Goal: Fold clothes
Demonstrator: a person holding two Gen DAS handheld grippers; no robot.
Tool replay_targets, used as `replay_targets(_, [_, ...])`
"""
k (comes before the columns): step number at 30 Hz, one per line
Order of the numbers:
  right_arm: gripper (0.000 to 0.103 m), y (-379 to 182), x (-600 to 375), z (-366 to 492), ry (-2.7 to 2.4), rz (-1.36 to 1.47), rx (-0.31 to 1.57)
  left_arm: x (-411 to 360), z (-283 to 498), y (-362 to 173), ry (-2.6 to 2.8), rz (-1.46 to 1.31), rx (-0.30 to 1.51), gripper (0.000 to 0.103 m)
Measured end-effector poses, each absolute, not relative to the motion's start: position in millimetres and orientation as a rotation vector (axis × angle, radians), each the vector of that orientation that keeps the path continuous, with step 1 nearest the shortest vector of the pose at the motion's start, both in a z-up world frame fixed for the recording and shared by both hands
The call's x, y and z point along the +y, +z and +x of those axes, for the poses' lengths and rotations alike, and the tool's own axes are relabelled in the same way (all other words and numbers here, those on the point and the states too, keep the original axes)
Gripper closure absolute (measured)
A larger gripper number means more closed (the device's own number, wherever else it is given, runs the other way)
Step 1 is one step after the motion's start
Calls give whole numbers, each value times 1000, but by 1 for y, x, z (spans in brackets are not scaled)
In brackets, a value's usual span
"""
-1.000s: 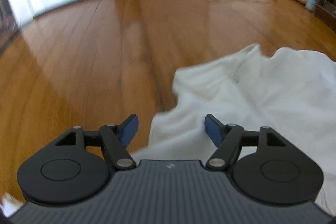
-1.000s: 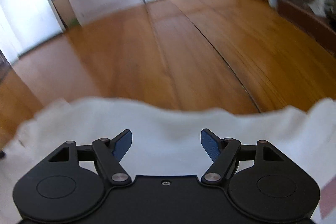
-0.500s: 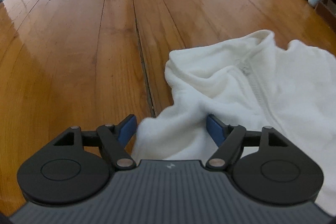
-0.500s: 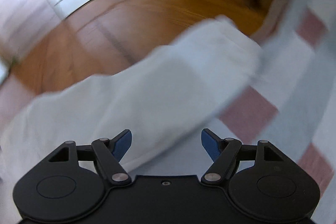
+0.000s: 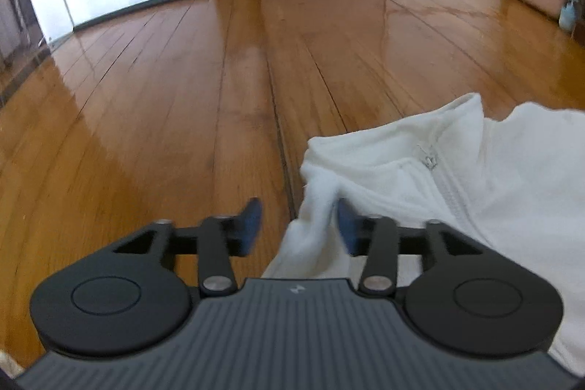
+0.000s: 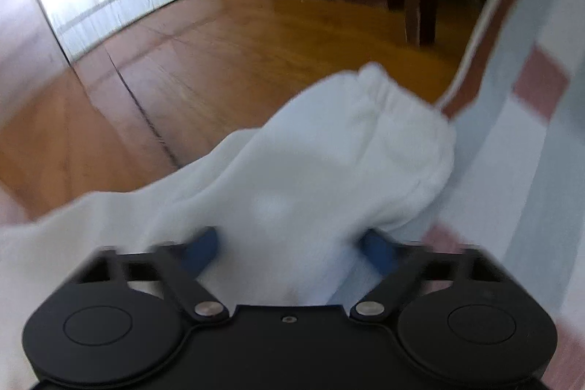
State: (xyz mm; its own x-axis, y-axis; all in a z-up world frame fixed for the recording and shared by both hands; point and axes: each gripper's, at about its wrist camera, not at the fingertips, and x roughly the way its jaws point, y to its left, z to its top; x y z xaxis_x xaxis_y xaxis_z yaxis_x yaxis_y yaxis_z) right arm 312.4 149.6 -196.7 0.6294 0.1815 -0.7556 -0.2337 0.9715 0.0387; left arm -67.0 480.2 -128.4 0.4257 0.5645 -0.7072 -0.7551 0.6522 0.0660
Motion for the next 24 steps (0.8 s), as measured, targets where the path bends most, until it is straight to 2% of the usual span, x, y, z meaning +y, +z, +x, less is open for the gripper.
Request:
replay_targets(2, [96, -175, 136, 310, 196, -54, 750, 473, -85, -118, 843, -309, 752, 46])
replay_targets(5, [96, -153, 114, 308, 93, -91, 625, 456, -126, -109, 868, -381, 719, 37])
replay_targets(6, [94, -161, 111, 315, 80, -153, 685, 450, -139, -110, 886, -410, 714, 32])
replay_targets(7, [93, -171, 109, 323, 68, -218, 756, 444, -151, -112, 904, -439, 710, 31])
replay_targets(9, [83, -185, 105, 333, 58, -322, 872, 435, -171, -119, 935, -486, 728, 31])
replay_targets(10, [82, -182, 106, 328, 65, -338, 862, 433, -175, -123, 932, -495, 744, 31])
replay_targets(11, [72, -177, 106, 322, 73, -350, 843, 431, -178, -127, 930, -504, 759, 31])
replay_targets(12, [51, -167, 104, 309, 76, -349, 797, 429, -181, -128, 925, -508, 768, 31])
replay_targets(14, [41, -147, 112, 285, 124, -325, 700, 424, -183, -125, 911, -498, 767, 31])
replay_targets(19, [41, -118, 154, 222, 424, -231, 711, 403, -192, -125, 918, -545, 777, 31])
replay_targets(24, [41, -107, 216, 144, 751, -263, 785, 378, -192, -129, 900, -540, 830, 31])
